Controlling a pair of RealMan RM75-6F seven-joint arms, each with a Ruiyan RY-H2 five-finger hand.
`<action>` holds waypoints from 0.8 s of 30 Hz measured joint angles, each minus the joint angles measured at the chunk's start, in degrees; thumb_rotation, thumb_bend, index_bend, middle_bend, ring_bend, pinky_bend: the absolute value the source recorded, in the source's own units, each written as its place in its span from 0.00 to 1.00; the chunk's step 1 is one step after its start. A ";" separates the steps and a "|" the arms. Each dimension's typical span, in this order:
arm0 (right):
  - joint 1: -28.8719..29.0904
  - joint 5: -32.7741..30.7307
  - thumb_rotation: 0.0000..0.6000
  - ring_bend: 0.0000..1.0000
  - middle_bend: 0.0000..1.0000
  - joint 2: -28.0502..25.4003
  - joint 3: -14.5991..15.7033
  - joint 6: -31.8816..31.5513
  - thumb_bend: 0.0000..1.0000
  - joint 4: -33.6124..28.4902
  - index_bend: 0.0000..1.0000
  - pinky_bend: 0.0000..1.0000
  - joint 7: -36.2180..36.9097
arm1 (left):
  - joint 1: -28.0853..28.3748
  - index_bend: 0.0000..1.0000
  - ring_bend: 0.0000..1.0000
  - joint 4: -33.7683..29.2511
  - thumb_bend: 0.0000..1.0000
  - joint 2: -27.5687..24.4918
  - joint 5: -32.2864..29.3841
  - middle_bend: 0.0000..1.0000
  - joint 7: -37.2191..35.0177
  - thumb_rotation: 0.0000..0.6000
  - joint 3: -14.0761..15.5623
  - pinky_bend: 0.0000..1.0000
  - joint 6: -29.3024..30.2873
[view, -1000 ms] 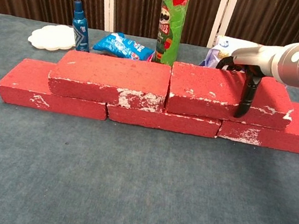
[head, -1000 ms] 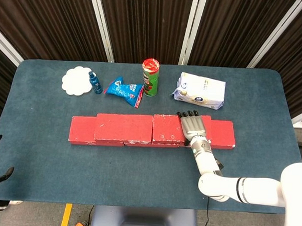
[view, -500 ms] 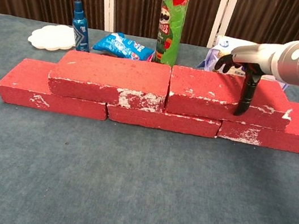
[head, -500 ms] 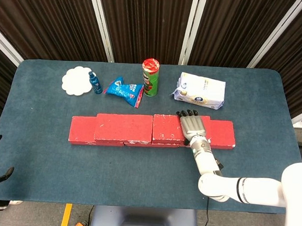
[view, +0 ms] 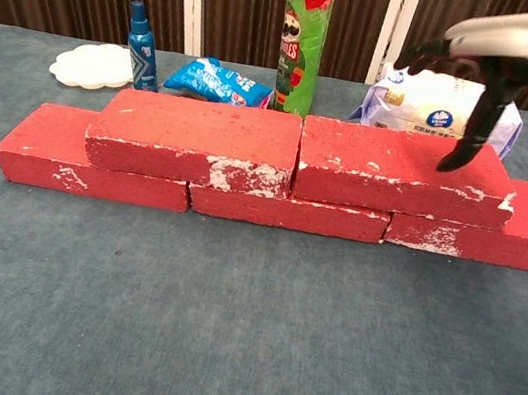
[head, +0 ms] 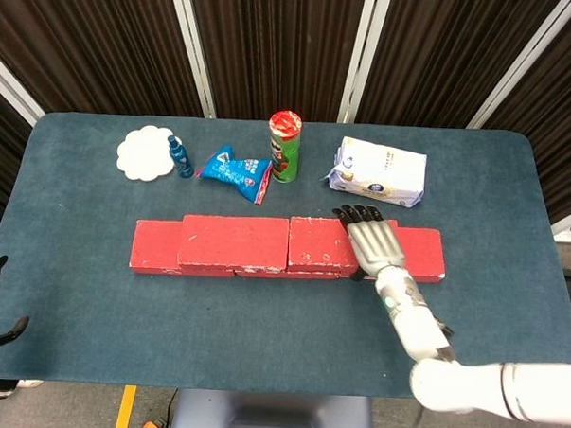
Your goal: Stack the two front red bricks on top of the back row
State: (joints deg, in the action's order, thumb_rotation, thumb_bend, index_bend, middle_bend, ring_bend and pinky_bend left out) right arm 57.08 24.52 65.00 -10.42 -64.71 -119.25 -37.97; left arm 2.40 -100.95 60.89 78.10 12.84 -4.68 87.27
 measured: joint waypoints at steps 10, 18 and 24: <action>-22.64 46.12 1.00 0.08 0.15 -6.27 12.26 -15.45 0.00 -2.29 0.19 0.00 14.56 | 0.33 0.00 0.00 0.84 0.23 0.37 0.48 0.00 -1.12 1.00 -0.14 0.02 -0.22; -43.54 68.46 1.00 0.08 0.15 -3.38 21.72 -28.86 0.00 14.42 0.19 0.00 27.29 | 0.82 0.00 0.00 2.65 0.23 0.66 0.82 0.00 -2.97 1.00 -0.35 0.02 -0.75; -48.23 68.08 1.00 0.08 0.15 0.12 20.75 -32.05 0.00 21.94 0.19 0.00 31.72 | 0.57 0.00 0.00 3.21 0.23 0.59 1.20 0.00 -3.29 1.00 -0.38 0.02 -0.03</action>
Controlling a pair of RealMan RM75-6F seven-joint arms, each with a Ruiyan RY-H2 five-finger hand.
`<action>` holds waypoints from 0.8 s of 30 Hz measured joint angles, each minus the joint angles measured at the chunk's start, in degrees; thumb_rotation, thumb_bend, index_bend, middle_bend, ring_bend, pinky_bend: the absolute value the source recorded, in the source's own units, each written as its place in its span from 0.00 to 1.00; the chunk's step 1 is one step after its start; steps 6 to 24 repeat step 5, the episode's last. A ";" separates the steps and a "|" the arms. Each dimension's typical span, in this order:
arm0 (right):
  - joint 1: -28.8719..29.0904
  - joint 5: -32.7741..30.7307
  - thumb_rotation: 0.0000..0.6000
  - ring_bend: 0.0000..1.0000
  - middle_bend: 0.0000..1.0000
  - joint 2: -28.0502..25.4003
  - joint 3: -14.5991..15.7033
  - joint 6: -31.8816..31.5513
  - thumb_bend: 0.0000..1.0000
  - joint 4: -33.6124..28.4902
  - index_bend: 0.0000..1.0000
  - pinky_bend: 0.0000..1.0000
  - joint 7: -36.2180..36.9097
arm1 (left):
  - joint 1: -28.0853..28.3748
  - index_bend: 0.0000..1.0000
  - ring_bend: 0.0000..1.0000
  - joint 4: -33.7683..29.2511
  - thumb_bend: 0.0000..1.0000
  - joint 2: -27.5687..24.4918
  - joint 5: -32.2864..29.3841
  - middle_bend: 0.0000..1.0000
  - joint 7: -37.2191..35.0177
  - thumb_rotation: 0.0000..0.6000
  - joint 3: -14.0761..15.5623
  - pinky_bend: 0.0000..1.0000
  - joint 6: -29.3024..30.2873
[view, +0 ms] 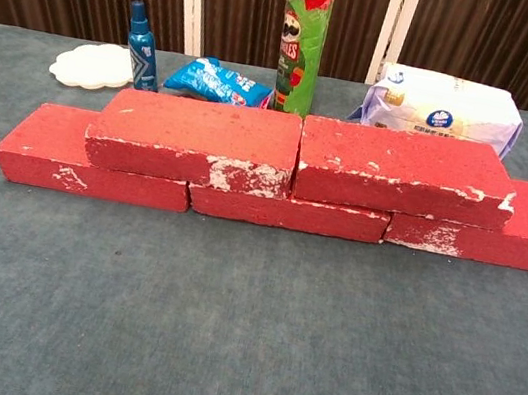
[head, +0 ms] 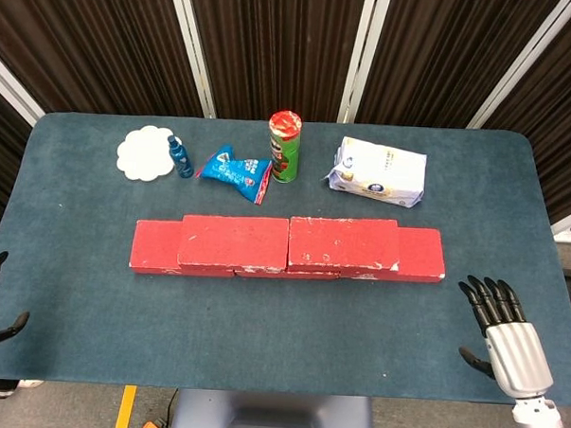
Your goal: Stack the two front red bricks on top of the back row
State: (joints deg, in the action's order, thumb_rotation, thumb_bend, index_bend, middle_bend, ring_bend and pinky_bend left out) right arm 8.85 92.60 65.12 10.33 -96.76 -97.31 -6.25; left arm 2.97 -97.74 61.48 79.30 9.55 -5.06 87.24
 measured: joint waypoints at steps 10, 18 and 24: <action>-1.13 -0.11 1.00 0.08 0.15 1.29 -1.68 1.15 0.00 1.70 0.20 0.00 0.17 | 0.00 0.00 0.00 -0.49 0.23 -0.10 0.69 0.00 0.35 1.00 0.53 0.02 -0.24; -1.13 -0.11 1.00 0.08 0.15 1.29 -1.68 1.15 0.00 1.70 0.20 0.00 0.17 | 0.00 0.00 0.00 -0.49 0.23 -0.10 0.69 0.00 0.35 1.00 0.53 0.02 -0.24; -1.13 -0.11 1.00 0.08 0.15 1.29 -1.68 1.15 0.00 1.70 0.20 0.00 0.17 | 0.00 0.00 0.00 -0.49 0.23 -0.10 0.69 0.00 0.35 1.00 0.53 0.02 -0.24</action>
